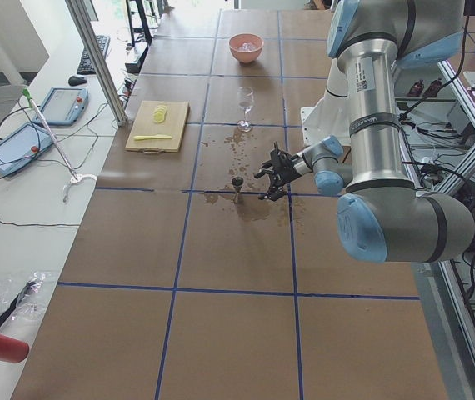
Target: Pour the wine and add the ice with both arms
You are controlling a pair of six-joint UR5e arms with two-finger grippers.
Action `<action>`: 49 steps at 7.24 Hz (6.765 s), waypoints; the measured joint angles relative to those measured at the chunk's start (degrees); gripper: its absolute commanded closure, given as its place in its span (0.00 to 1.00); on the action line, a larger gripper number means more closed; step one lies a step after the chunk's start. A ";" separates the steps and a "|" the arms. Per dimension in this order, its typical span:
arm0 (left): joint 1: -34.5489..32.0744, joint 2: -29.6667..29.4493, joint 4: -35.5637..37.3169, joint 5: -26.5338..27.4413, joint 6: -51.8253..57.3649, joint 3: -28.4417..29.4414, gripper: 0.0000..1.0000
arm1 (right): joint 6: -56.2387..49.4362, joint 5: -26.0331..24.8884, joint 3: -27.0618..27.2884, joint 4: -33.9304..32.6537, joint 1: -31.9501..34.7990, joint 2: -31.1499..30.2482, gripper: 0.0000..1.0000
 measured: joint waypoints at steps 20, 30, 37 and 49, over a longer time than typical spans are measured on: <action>-3.68 -16.05 0.30 16.97 3.20 20.68 1.00 | 16.35 0.07 6.52 0.08 -8.37 1.45 0.00; -9.22 -16.92 -0.39 16.70 19.16 7.41 1.00 | 43.72 -14.63 6.63 23.80 -26.68 -2.03 0.00; -10.01 -27.14 -10.30 16.39 47.79 7.39 1.00 | 46.88 -16.22 7.43 28.66 -28.61 -10.98 0.00; -1.59 -44.38 -10.12 16.20 72.72 12.97 1.00 | 52.20 -16.19 10.36 28.73 -30.94 -13.95 0.00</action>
